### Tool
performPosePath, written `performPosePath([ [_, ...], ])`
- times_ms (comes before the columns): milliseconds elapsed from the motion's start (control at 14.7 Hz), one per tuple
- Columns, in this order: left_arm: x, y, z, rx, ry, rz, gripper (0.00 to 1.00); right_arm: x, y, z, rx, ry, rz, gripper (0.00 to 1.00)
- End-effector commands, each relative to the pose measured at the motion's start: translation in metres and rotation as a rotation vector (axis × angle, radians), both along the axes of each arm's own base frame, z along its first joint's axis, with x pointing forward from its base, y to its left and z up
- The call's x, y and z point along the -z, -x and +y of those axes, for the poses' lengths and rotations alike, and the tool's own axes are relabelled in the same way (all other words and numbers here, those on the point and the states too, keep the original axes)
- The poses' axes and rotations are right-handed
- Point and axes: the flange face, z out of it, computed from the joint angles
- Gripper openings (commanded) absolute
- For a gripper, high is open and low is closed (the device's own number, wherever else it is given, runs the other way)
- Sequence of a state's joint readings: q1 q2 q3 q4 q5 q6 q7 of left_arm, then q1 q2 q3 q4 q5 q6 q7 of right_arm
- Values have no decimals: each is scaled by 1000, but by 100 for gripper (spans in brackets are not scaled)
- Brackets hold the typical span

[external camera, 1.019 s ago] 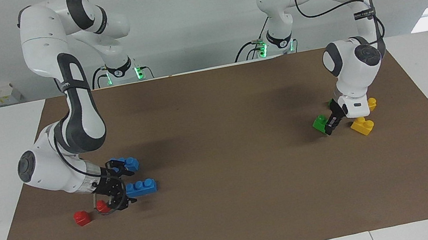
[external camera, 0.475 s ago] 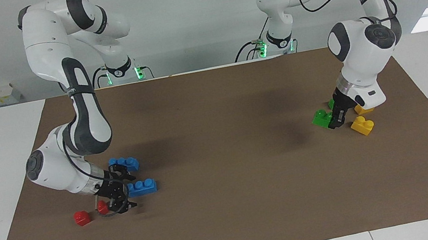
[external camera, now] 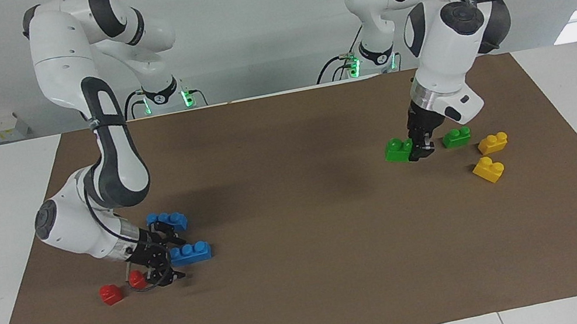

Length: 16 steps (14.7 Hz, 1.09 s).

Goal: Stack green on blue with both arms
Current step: 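Grasp the green brick with the left gripper while the right gripper grasps blue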

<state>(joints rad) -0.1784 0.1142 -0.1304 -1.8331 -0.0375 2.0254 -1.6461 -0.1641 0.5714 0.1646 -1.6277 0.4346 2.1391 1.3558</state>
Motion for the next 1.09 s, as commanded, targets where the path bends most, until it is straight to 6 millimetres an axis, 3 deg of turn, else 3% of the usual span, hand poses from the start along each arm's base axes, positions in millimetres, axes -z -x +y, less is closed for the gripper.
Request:
performPosePath([
  [0, -17, 10, -16, -117, 0, -3, 0, -14, 3, -1, 1, -52, -3, 28],
  [68, -21, 14, -22, -128, 4, -7, 0, -15, 3, -2, -13, -63, -11, 8],
  [136, -24, 17, -30, -122, 7, -9, 0, -16, 2, -2, -21, -68, -17, 0],
  [408, -26, 24, -46, -133, 12, -8, 0, -21, 0, -2, -20, -69, -27, 0],
  [679, -26, 29, -52, -142, 11, -1, 0, -49, -8, 13, -11, -77, -35, 0],
  [883, -25, 36, -58, -143, -4, 23, 0, -80, -12, 54, 23, -115, -34, 0],
  [1019, -25, 39, -61, -138, -8, 26, 0, -101, -11, 96, 30, -122, -31, 0],
])
